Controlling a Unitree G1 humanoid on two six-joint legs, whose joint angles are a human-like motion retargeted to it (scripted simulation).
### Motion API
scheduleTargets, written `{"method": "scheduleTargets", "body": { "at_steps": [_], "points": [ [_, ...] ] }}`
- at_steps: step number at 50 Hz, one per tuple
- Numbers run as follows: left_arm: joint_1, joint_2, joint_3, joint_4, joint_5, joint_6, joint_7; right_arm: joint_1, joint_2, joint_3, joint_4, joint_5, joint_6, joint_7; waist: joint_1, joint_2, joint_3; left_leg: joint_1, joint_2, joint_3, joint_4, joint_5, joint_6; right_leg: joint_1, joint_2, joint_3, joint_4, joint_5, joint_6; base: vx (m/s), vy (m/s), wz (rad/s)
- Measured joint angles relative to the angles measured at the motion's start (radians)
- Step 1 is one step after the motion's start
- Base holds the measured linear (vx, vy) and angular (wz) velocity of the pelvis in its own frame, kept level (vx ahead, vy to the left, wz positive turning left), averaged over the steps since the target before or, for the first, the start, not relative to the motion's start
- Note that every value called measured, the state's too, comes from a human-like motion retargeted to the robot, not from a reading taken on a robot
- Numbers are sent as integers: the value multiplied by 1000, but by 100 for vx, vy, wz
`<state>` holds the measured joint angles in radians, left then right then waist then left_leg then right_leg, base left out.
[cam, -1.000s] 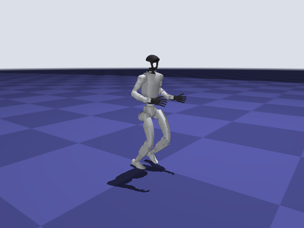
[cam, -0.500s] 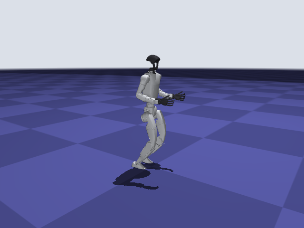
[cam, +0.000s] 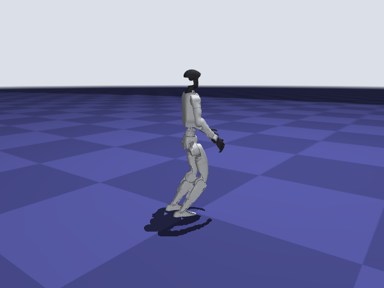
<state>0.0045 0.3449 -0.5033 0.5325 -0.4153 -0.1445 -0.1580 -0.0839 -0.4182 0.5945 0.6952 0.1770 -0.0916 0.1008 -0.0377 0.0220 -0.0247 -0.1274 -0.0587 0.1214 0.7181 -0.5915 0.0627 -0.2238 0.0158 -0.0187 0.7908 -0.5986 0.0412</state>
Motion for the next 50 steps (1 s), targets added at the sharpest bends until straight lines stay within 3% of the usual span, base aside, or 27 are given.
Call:
{"method": "scheduleTargets", "body": {
  "at_steps": [2, 6, 12, 24, 50],
  "points": [
    [-34, -50, 2, 242, 128, 13, -49, -46, 66, 6, 224, -58, -4, 27, -2, -1, 27, 42, 1, 4, -50, -37, 17, 36, -2, -17, -28, -28, -11, -10, 0, 99],
    [0, -91, 12, 599, 306, 62, -134, -21, 126, -17, 457, -79, 17, 67, -10, -8, -8, 97, -11, 0, -255, 63, 7, 72, -5, -21, -168, 54, -2, -10, 2, 87],
    [79, -57, 47, 790, 380, 85, -207, 32, 132, -81, 548, -36, 27, 88, -26, -17, -27, 135, -18, -7, -449, 177, -28, 83, -11, -31, -271, 137, 14, -13, 3, 74],
    [61, -2, 123, 782, 307, 54, -181, 57, 135, -145, 569, 11, 30, 67, -28, 1, -41, 178, -7, -71, -751, 353, -87, 74, 2, -80, -391, 228, -3, -8, 3, 64],
    [-42, -42, -33, 652, 245, 25, -130, 90, 154, -35, 568, 11, 27, 39, 13, 34, -1, 162, 10, -220, -754, 374, -165, 140, 5, -194, -422, 279, -83, -2, 2, 57]
  ]
}}
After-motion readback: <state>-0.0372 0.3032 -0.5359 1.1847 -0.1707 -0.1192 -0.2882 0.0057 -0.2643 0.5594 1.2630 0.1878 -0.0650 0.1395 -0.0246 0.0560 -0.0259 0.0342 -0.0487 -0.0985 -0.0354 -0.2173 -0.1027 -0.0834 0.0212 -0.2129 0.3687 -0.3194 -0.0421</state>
